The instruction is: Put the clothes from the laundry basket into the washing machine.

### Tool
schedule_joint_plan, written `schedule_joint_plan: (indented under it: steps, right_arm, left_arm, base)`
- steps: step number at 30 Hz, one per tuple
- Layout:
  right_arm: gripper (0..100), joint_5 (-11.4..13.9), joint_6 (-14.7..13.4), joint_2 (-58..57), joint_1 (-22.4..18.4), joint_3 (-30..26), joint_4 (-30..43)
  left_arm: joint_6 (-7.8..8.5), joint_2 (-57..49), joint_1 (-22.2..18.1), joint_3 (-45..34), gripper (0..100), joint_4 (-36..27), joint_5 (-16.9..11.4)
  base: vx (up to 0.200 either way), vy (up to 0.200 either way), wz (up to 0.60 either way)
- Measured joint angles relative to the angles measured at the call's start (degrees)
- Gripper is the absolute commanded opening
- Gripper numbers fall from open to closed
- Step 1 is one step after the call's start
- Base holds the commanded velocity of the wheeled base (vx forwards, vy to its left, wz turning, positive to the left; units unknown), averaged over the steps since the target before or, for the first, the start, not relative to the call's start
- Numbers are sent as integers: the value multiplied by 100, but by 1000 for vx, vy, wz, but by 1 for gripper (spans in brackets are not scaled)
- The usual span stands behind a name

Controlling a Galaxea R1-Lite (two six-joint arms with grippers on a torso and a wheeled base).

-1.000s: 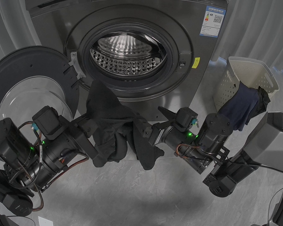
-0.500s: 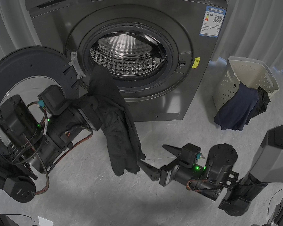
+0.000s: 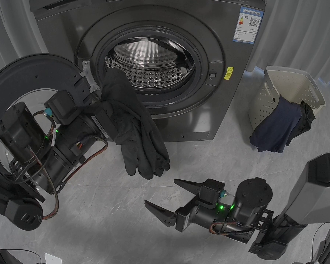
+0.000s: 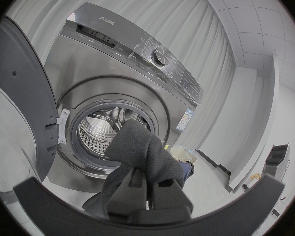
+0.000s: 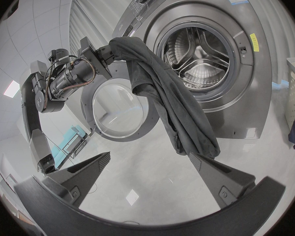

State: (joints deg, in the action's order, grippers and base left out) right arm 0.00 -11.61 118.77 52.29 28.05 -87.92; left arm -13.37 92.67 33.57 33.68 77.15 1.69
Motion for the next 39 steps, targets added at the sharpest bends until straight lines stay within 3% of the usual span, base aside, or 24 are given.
schedule_joint_plan:
  steps: [10, 18, 27, 39]
  right_arm:
    - [100, 24, -471, 829, 302, 866, -38]
    - [100, 35, -536, 1399, 419, 1545, -35]
    - [100, 21, -503, 2182, 112, 2572, 74]
    - [100, 29, -486, 2756, -300, 4041, 797]
  left_arm:
    - [2, 46, 0, 74, 0, 0, 0]
    - [-1, 104, 0, 104, 0, -2, 7]
    - [2, 90, 33, 157, 0, -2, 119]
    - [2, 38, 35, 135, 0, -2, 134]
  base:
    - [0, 0, 0]
    - [0, 0, 0]
    - [0, 0, 0]
    - [0, 0, 0]
